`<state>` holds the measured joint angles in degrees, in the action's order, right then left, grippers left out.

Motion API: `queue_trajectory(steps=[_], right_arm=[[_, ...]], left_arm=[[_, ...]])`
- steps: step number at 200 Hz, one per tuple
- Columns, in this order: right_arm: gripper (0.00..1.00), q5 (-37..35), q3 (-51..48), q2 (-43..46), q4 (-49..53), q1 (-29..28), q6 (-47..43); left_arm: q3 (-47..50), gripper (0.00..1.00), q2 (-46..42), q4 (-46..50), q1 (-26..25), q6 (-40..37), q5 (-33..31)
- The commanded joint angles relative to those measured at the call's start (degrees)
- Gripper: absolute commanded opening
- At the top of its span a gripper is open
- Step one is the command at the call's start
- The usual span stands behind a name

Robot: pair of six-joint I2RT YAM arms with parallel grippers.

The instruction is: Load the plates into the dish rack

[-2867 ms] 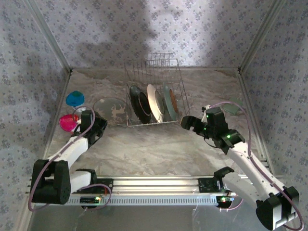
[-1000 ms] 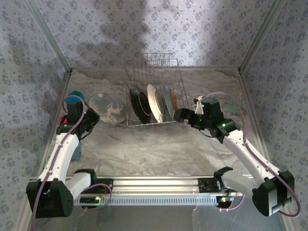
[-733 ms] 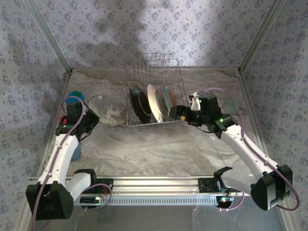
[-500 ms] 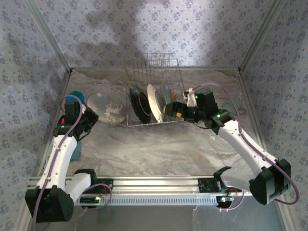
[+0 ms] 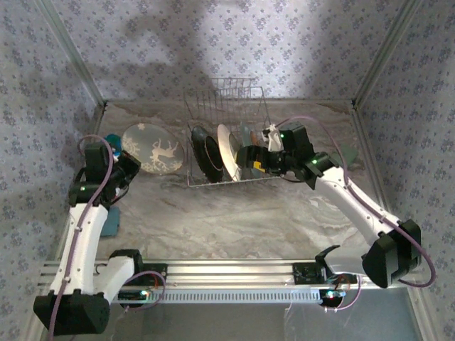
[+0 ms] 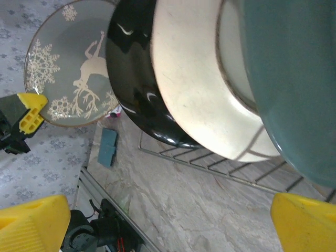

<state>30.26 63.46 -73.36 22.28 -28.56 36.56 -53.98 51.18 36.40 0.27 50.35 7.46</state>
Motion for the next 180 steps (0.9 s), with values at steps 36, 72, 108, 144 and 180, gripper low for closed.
queue_trajectory(steps=[36,72,108,144,180], right_arm=[[1.0,6.1,7.0,-3.4,2.2,-0.4,-3.9],[1.0,11.7,11.9,-6.8,5.2,1.0,-6.7],[1.0,15.9,14.5,-9.3,5.0,3.7,-6.9],[1.0,17.6,15.3,-10.8,3.9,5.2,-6.8],[1.0,18.5,16.3,-12.8,2.4,6.4,-6.2]], left_arm=[[-6.9,0.0,-4.1,-3.9,0.3,-0.4,1.2],[-8.5,0.0,-2.6,-8.2,0.1,0.4,7.8],[-10.3,0.0,-0.5,-11.3,-0.5,-0.3,13.0],[-11.0,0.0,0.9,-16.4,-1.9,1.4,17.9],[-12.2,0.0,3.2,-18.6,-6.2,1.8,17.9]])
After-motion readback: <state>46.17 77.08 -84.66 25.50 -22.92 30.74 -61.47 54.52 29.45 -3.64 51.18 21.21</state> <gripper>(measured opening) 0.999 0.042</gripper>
